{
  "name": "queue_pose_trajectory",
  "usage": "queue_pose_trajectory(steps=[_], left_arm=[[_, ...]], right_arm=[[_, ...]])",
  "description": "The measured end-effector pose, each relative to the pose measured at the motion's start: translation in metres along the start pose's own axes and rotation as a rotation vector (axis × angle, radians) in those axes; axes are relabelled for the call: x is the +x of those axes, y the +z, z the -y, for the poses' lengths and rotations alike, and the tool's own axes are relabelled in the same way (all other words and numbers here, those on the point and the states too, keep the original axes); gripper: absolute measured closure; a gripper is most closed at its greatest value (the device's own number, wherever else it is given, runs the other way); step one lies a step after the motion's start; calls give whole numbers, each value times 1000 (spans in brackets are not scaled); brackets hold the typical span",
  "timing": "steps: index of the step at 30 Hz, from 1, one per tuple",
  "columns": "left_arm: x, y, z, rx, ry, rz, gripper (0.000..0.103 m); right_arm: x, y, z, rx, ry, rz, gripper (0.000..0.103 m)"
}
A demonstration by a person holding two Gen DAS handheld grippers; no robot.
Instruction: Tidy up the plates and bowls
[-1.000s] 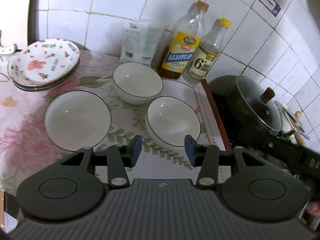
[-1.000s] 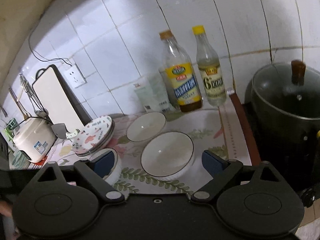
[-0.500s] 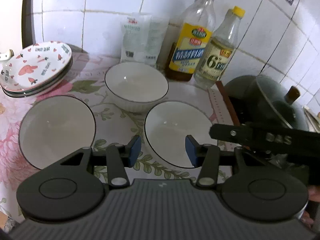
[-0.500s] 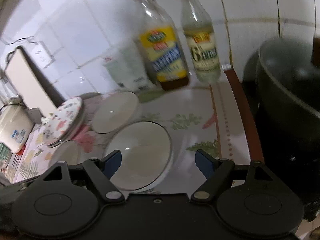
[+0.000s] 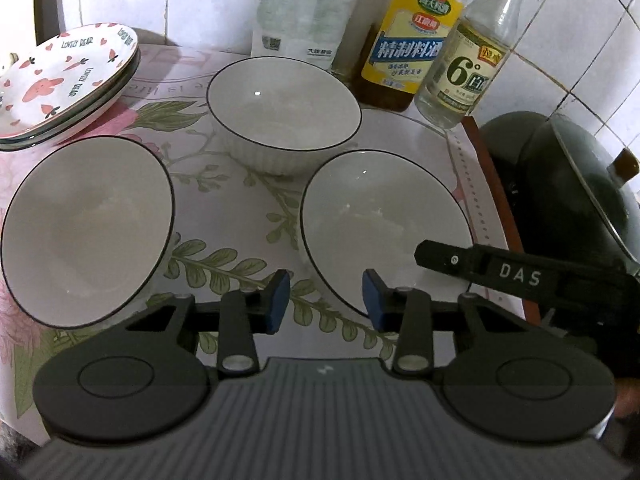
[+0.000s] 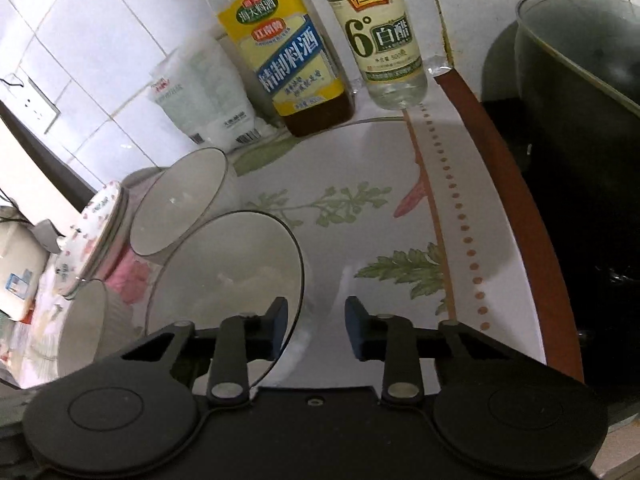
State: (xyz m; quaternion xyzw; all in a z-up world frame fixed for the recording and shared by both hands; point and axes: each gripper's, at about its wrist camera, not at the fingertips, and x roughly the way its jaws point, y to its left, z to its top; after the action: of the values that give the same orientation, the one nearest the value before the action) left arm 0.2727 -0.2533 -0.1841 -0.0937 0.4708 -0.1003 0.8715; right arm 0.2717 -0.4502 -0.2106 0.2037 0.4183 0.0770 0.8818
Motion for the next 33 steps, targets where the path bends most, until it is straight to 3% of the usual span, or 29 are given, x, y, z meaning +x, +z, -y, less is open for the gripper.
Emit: queue_pose_trajectory(steps=[4,14,20,24,33], left_arm=[[4,0,0,3,-14,-4,77],[4,-3,-3,4,29,-71,86],[-8,-11,-6,20,27,-79,87],[-29,-12,-10,30,20,-70,87],[-81,-10,-27,40,-46,-36,87]], right_arm=[[1,0,0,13,23,-3,85],[-10,-13,-17,-19,0,67,86],[-20,-17,-23,22,-15,40,86],[-32,-22,-30,45,-9,29,87],[-76,-32,-71,28,-30,100,87]])
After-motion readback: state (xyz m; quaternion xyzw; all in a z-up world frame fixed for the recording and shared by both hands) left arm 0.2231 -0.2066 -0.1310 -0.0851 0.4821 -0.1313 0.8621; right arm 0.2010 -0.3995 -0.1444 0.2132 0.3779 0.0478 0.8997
